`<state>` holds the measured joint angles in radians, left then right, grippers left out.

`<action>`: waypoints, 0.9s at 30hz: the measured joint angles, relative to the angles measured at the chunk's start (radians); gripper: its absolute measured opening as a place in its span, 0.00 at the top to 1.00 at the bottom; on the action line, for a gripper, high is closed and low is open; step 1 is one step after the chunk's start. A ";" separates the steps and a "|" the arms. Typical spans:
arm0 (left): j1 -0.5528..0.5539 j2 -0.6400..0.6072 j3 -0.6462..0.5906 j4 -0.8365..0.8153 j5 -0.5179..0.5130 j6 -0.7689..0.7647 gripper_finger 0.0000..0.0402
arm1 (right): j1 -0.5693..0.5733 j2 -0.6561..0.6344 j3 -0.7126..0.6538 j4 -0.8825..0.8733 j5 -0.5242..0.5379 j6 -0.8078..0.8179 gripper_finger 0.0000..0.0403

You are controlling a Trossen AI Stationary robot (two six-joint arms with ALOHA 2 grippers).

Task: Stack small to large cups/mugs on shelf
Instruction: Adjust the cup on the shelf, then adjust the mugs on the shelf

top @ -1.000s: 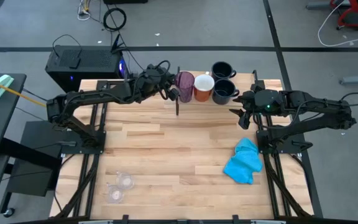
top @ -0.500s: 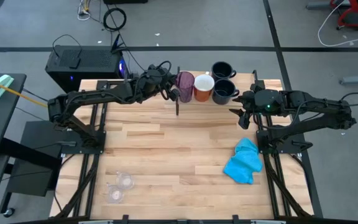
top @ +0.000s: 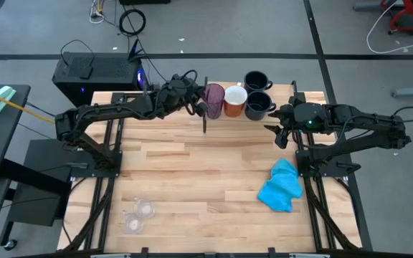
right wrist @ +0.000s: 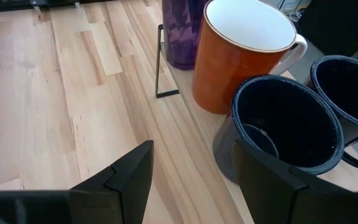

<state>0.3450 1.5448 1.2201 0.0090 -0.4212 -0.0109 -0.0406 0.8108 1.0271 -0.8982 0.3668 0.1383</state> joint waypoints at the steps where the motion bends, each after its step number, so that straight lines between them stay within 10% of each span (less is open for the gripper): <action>1: 0.000 0.000 0.000 0.000 0.000 0.000 0.94 | 0.000 0.000 0.000 0.000 0.000 0.000 0.44; 27: 0.005 -0.004 0.000 -0.030 -0.058 0.035 0.95 | 0.000 0.000 0.000 -0.001 0.000 -0.003 0.44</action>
<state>0.3504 1.5410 1.2201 -0.0206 -0.4793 0.0237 -0.0406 0.8108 1.0271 -0.8989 0.3668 0.1356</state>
